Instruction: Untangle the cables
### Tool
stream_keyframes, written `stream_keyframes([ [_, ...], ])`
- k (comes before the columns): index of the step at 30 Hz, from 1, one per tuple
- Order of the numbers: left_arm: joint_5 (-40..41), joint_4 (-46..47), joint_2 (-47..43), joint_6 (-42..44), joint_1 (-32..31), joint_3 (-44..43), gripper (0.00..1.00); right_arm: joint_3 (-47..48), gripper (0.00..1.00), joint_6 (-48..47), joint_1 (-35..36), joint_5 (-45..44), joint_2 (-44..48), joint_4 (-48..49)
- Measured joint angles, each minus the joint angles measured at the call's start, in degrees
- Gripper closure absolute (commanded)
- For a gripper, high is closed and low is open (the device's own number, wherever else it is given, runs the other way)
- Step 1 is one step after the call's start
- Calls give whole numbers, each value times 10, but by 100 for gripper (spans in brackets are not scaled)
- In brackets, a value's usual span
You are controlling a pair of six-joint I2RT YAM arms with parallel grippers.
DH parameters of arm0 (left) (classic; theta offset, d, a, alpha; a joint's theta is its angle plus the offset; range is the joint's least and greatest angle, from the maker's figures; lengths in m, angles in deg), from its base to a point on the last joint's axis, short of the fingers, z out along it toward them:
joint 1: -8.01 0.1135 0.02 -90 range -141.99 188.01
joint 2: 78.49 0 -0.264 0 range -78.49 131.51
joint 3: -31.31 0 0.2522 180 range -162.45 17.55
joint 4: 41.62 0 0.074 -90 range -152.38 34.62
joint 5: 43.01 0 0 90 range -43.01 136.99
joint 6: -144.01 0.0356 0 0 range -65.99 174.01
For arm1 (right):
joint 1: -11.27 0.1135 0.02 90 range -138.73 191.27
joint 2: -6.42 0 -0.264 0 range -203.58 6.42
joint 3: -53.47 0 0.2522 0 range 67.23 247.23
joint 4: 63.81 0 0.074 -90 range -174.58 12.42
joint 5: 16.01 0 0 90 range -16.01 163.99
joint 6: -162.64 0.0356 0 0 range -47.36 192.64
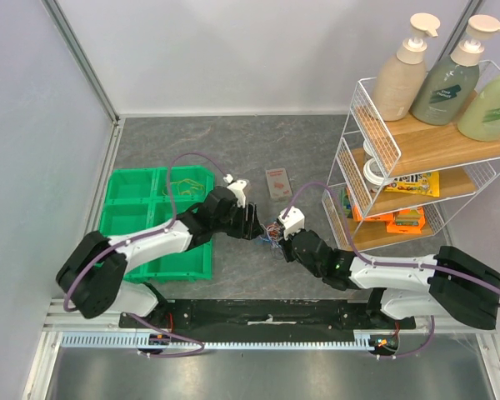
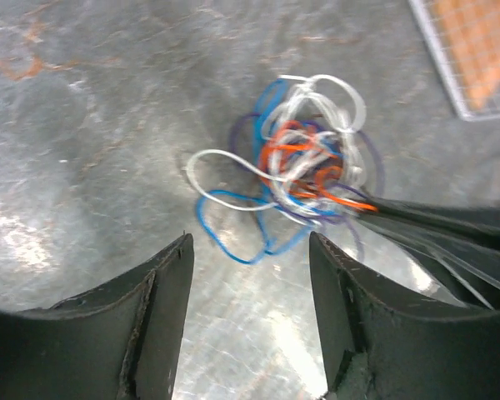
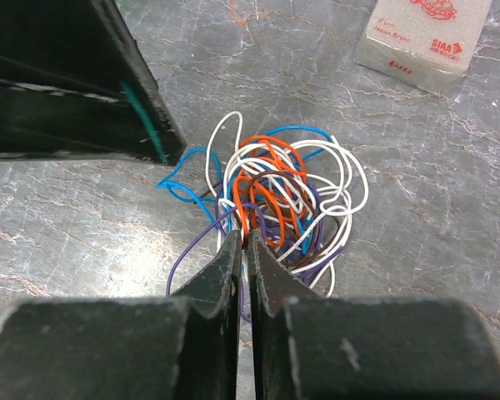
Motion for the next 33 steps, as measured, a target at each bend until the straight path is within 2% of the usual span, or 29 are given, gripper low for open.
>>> stream_keyframes([
  [4, -51, 19, -35, -1, 0, 11, 39, 0, 91, 0, 0, 0, 2, 0],
  [6, -67, 27, -28, 0, 0, 11, 43, 0, 92, 0, 0, 0, 3, 0],
  [13, -101, 30, 32, 5, -4, 0, 44, -7, 92, 0, 0, 0, 16, -2],
  [17, -105, 31, 41, 5, -15, 0, 56, -8, 92, 0, 0, 0, 21, -2],
  [20, -105, 32, 49, 7, -19, -2, 70, -8, 91, 0, 0, 0, 21, -2],
  [22, -103, 31, 59, 8, -19, -7, 80, -8, 91, 0, 0, 0, 21, -2],
  [24, -100, 25, 69, 11, -19, -15, 95, -8, 91, 0, 0, 0, 20, -2],
  [25, -100, 23, 71, 11, -19, -18, 98, -8, 91, 0, 0, 0, 18, -2],
  [29, -89, 1, 60, 14, -20, -21, 98, -7, 91, 0, 0, -3, 2, -2],
  [31, -80, -28, 25, 13, -20, -18, 98, -6, 92, 0, 0, -10, -9, -6],
  [33, -65, -66, -48, 13, -20, -17, 98, -2, 94, 0, 0, -19, -19, -14],
])
